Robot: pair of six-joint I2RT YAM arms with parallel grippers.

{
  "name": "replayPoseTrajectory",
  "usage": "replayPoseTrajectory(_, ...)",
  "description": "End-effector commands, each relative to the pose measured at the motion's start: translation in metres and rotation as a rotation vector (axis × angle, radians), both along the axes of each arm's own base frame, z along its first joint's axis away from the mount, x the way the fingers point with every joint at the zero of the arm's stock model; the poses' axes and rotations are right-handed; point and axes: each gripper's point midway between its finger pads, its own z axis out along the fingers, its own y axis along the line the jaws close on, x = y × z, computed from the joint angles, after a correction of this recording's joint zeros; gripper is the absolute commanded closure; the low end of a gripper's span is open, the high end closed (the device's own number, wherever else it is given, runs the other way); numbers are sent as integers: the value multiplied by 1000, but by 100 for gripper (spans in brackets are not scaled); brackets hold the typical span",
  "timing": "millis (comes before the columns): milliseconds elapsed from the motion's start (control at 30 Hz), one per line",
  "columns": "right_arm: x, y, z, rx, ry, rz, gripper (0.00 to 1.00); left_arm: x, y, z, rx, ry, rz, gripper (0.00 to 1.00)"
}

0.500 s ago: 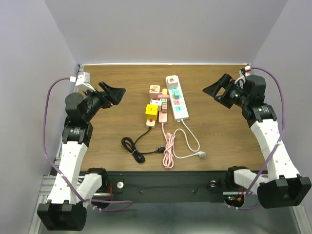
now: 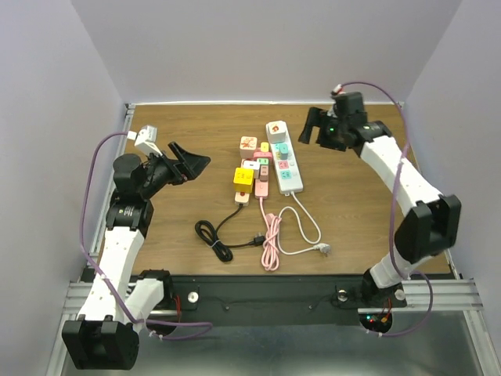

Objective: Pull the plug off the socket

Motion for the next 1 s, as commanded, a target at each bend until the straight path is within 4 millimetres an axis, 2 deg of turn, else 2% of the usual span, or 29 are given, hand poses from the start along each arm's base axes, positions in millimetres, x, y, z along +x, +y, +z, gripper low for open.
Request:
replayPoseTrajectory(0, 15, -6, -16, -243, -11, -34, 0, -9, -6, 6, -2, -31, -44, 1)
replayPoseTrajectory(33, 19, 5, -29, -267, 8, -10, 0, -10, -6, 4, 3, -26, -40, 1)
replayPoseTrajectory(133, 21, 20, -50, -345, 30, 35, 0, -12, -4, -1, 5, -18, -25, 1)
replayPoseTrajectory(167, 21, 22, -63, -375, 51, 45, 0, -11, -2, -3, 10, -14, -15, 1)
replayPoseTrajectory(233, 17, 29, -77, -403, 72, 65, 0, -12, -1, -8, 13, -2, -9, 1)
replayPoseTrajectory(267, 15, 26, -94, -436, 104, 61, 0, -11, 0, -11, 18, 3, -4, 1)
replayPoseTrajectory(367, 12, 29, -115, -462, 126, 75, 0, -11, 1, -18, 23, 18, 3, 1)
replayPoseTrajectory(467, 16, 37, -117, -458, 95, 84, 0, -9, 1, -24, 25, 34, 6, 1)
replayPoseTrajectory(667, 42, 43, -99, -461, 8, 42, 1, -7, 3, -32, 30, 56, 14, 1)
replayPoseTrajectory(867, 69, 67, -102, -430, -13, 94, 9, -10, 3, -35, 25, 59, 17, 1)
replayPoseTrajectory(967, 81, 72, -104, -428, -20, 81, 22, -12, 4, -35, 25, 60, 26, 1)
